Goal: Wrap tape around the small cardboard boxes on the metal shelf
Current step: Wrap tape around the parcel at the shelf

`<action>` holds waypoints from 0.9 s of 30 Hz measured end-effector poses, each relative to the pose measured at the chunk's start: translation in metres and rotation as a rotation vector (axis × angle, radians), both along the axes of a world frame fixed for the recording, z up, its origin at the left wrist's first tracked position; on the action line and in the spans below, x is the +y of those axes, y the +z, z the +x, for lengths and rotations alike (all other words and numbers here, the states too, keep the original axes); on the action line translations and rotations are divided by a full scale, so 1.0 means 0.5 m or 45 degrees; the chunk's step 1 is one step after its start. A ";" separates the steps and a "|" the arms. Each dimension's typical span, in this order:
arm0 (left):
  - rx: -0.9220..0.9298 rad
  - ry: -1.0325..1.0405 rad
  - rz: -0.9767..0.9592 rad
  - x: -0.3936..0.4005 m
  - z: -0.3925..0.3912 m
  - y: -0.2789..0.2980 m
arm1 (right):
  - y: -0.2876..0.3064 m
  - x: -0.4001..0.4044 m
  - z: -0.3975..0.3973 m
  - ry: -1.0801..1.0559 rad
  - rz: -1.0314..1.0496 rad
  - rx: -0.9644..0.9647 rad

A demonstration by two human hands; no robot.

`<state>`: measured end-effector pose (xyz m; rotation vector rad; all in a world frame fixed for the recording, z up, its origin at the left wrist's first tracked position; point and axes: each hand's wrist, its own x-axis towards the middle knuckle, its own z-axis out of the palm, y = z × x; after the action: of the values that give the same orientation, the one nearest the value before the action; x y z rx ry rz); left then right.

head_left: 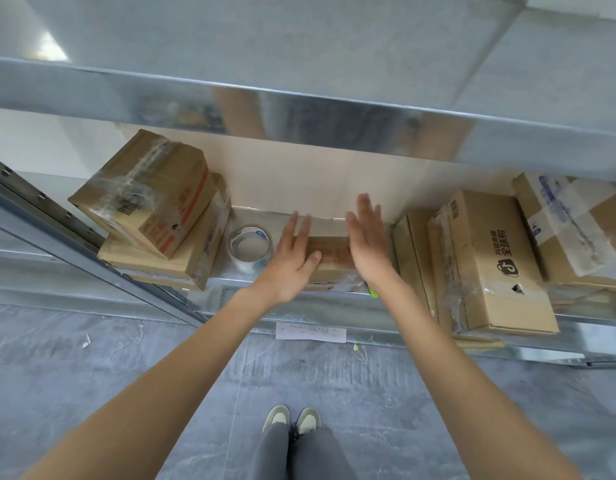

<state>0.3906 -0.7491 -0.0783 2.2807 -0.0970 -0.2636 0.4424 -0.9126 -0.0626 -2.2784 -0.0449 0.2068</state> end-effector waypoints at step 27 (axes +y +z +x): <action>0.068 0.630 -0.421 0.000 0.003 -0.096 | -0.087 0.047 -0.164 0.028 -0.568 -0.341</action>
<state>0.3921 -0.7490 -0.1261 1.8944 0.4175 -0.0416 0.3602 -0.8892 -0.1063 -2.7385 -0.1780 -0.0901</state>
